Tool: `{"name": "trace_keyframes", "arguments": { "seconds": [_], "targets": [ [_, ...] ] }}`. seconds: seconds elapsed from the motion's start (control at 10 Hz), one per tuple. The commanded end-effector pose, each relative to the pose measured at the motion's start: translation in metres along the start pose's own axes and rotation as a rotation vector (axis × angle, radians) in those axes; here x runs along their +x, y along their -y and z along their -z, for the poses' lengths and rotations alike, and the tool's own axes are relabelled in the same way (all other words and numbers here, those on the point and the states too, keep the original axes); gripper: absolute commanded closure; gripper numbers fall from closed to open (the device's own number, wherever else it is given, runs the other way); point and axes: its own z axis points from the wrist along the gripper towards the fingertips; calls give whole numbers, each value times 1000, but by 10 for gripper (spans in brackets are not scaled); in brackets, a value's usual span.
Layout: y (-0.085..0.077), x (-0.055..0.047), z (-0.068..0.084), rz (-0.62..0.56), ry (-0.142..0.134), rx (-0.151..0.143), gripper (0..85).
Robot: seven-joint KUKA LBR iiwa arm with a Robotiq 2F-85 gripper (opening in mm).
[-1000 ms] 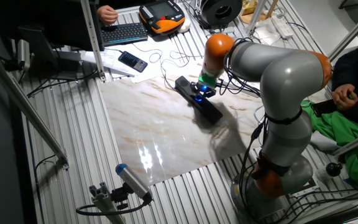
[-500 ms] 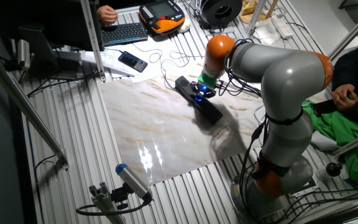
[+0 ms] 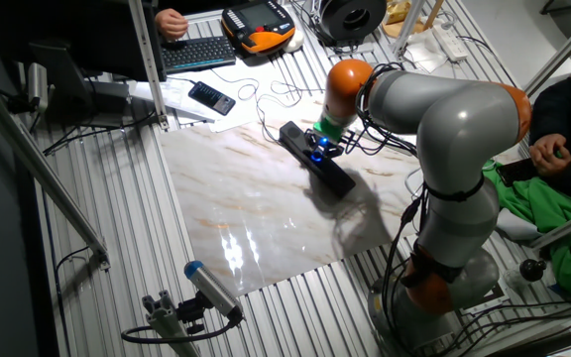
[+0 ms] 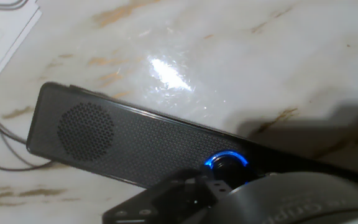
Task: Turn the knob to increase the volume of the speaker
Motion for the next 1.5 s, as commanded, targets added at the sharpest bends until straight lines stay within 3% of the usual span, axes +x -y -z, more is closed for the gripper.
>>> {"name": "trace_keyframes", "arguments": {
  "seconds": [0.0,1.4],
  "targets": [
    [0,0,0,-19,1,0,680],
    [1,-1,-1,-307,17,-1,680]
  ]
}}
